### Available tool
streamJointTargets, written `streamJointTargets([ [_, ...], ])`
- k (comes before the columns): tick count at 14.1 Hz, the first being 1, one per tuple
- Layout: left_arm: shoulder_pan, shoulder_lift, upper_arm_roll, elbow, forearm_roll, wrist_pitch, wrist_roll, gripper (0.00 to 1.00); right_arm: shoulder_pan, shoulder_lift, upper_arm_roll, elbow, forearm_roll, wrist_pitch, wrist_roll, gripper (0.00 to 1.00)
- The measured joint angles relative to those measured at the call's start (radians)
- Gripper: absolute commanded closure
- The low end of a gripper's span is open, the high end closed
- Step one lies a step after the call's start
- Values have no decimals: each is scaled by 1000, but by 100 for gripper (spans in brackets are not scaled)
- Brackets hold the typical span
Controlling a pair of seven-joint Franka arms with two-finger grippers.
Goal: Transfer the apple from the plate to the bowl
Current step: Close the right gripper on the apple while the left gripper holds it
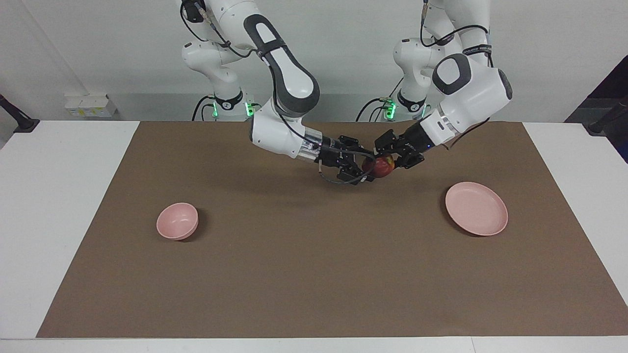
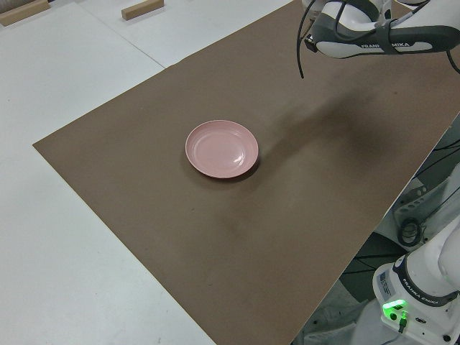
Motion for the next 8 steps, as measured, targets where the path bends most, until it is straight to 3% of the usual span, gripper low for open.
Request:
streamJointTargets([
  [4, -1, 0, 0, 0, 0, 2, 0, 100, 0, 0, 0, 0, 0, 0, -4, 100],
  [5, -1, 0, 0, 0, 0, 2, 0, 94, 0, 0, 0, 0, 0, 0, -6, 100],
  [6, -1, 0, 0, 0, 0, 2, 0, 86, 0, 0, 0, 0, 0, 1, -7, 100],
  [8, -1, 0, 0, 0, 0, 2, -1, 49, 0, 0, 0, 1, 0, 1, -9, 100],
])
